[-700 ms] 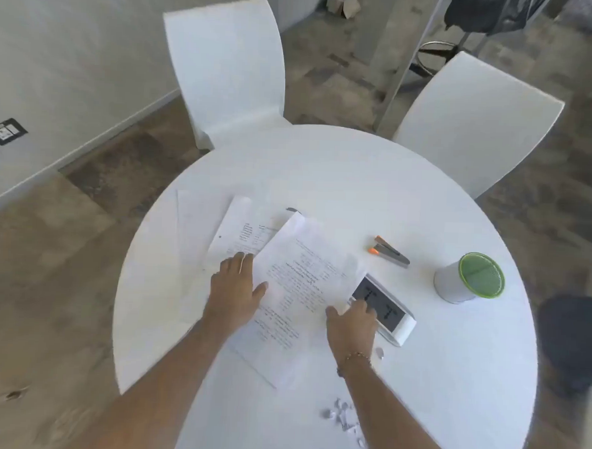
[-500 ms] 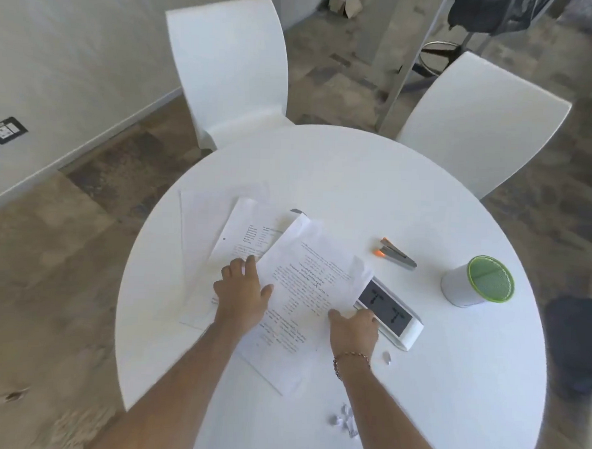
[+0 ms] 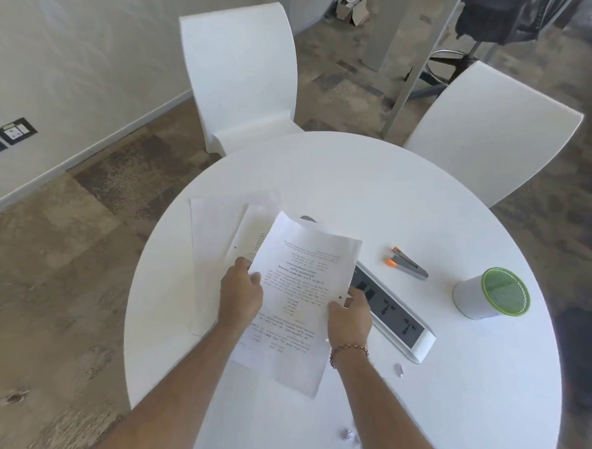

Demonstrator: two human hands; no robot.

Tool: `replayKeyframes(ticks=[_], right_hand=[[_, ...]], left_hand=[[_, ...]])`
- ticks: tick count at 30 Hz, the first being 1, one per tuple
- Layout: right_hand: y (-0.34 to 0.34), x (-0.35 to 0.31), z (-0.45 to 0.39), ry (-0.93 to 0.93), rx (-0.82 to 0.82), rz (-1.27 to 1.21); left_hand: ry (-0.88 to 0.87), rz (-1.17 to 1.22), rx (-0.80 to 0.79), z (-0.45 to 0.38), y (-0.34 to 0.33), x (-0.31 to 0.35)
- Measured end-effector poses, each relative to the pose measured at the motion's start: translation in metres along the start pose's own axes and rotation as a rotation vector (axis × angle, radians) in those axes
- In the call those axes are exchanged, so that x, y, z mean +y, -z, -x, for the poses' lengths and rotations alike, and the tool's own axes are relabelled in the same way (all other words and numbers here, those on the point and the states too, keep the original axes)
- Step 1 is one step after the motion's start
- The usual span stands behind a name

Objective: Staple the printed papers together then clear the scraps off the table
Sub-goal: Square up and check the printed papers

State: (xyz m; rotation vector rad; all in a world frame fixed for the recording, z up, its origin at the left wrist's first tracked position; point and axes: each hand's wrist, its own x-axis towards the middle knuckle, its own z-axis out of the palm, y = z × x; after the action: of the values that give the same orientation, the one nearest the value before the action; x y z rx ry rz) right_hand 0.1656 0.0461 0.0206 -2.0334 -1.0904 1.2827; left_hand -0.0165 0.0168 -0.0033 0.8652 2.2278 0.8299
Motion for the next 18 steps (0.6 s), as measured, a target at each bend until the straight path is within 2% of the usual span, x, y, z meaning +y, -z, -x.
replayKeyframes(ticks=[3,7,9,13,18], right_hand=[[-0.003,-0.005,-0.007,0.043,-0.007,0.022],[-0.011,-0.017,-0.013,0.085,-0.024,0.065],[-0.015,-0.021,-0.015,0.093,-0.031,0.078],[-0.022,-0.026,-0.018,0.094,-0.028,0.113],[-0.026,-0.009,-0.012,0.137,0.068,0.438]], left_hand=[[-0.024,0.003,0.045,-0.007,0.008,-0.001],[0.041,-0.272,0.123,-0.015,0.017,-0.002],[0.082,-0.369,0.114,-0.02,0.02,-0.004],[0.144,-0.372,0.071,-0.027,0.021,-0.006],[0.169,-0.35,0.056,-0.034,0.02,-0.003]])
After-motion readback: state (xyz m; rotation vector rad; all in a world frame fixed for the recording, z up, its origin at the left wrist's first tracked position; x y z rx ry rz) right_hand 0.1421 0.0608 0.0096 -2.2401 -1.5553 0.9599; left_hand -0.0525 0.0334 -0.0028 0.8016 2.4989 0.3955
